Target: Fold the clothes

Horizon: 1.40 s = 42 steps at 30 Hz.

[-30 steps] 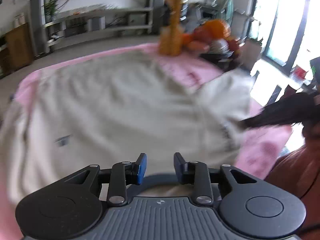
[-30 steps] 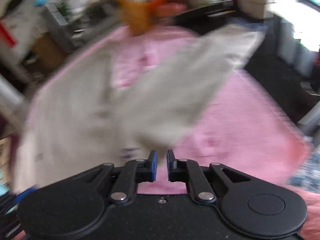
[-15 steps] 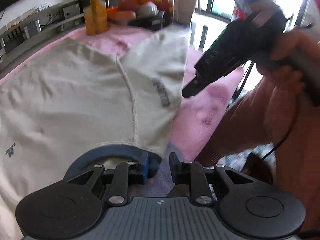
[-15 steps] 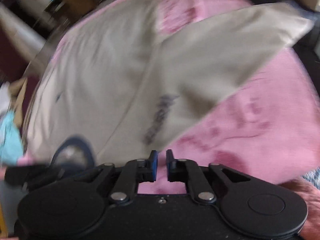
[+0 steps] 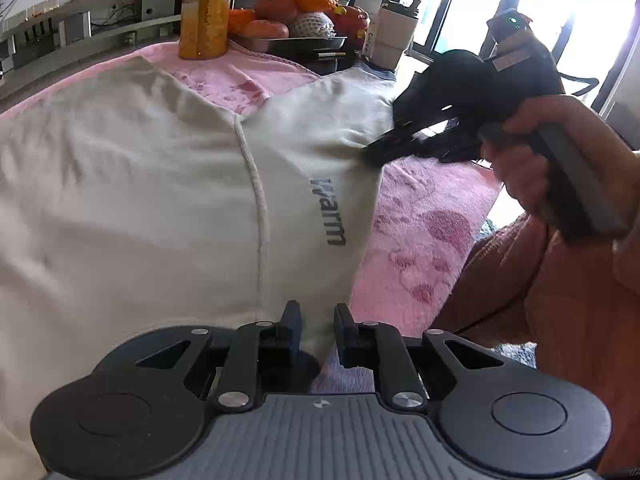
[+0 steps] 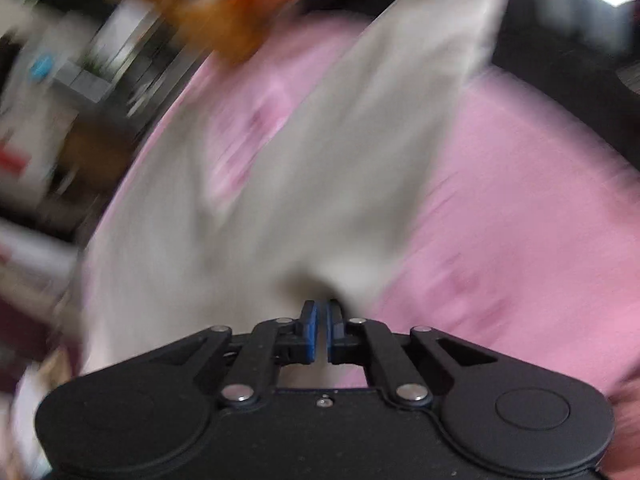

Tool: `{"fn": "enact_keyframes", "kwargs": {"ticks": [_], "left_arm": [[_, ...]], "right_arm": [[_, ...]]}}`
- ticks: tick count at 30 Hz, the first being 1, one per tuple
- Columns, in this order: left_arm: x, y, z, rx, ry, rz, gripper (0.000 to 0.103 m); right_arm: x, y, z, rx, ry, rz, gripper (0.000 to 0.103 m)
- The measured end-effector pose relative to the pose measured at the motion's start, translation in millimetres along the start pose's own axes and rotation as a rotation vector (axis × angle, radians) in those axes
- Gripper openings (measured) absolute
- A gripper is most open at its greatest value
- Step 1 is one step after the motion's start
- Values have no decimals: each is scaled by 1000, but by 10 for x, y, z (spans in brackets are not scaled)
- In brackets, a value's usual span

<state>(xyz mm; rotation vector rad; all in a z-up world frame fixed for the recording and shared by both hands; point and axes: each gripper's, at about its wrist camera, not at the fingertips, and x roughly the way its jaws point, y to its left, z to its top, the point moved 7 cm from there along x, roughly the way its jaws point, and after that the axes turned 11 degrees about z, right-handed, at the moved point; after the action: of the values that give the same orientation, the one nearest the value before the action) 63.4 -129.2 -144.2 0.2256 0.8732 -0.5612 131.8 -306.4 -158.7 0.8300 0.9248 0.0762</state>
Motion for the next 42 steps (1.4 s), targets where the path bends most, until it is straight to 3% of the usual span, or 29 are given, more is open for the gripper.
{"fn": "enact_keyframes", "kwargs": {"ticks": [1,4,6,9,12,14,17,21,24,27,30,32,35,39,42], "left_arm": [[-24,16,-23,-3,1,-2,15],[-141,15,-58,12,18,32,15],[-294,39,-73,15,11,94,16],[-561,154,-54,-8,-12,184,21],[-907,553,25,-155,-52,233,25],[-1156,921,44,-267,-92,272,29],[-1490,1635,7,-438,-143,390,29],[-1737,2567,-80,-658,-156,531,29],[-1658,3238,-145,-826,-114,554,29],[-1408,3780,-225,-997,-97,512,33],[-1127,4134,-352,-1116,-82,465,36],[-978,4259,-374,-1092,-44,501,37],[-788,4404,-417,-1034,34,596,35],[-659,4437,-522,-1057,83,574,36],[-656,4433,-541,-1056,74,578,38]], "right_arm": [[-58,-60,40,2,-42,-40,0],[-247,-224,152,6,-165,-152,9],[-393,-236,179,-1,-218,-169,11],[-560,-19,118,-17,-206,-41,13],[-673,443,55,-126,-164,37,16],[-755,867,15,-224,-149,108,17],[-854,1512,-105,-384,-133,232,21],[-761,2315,-213,-571,-103,363,25],[-486,2716,-319,-699,-92,402,32],[-149,2958,-421,-806,-95,408,34],[216,2934,-488,-869,-106,387,34],[377,2812,-476,-864,-133,374,34],[526,2628,-408,-751,-88,370,35],[706,2405,-324,-611,-33,364,36],[709,2443,-337,-631,-24,366,40]]}}
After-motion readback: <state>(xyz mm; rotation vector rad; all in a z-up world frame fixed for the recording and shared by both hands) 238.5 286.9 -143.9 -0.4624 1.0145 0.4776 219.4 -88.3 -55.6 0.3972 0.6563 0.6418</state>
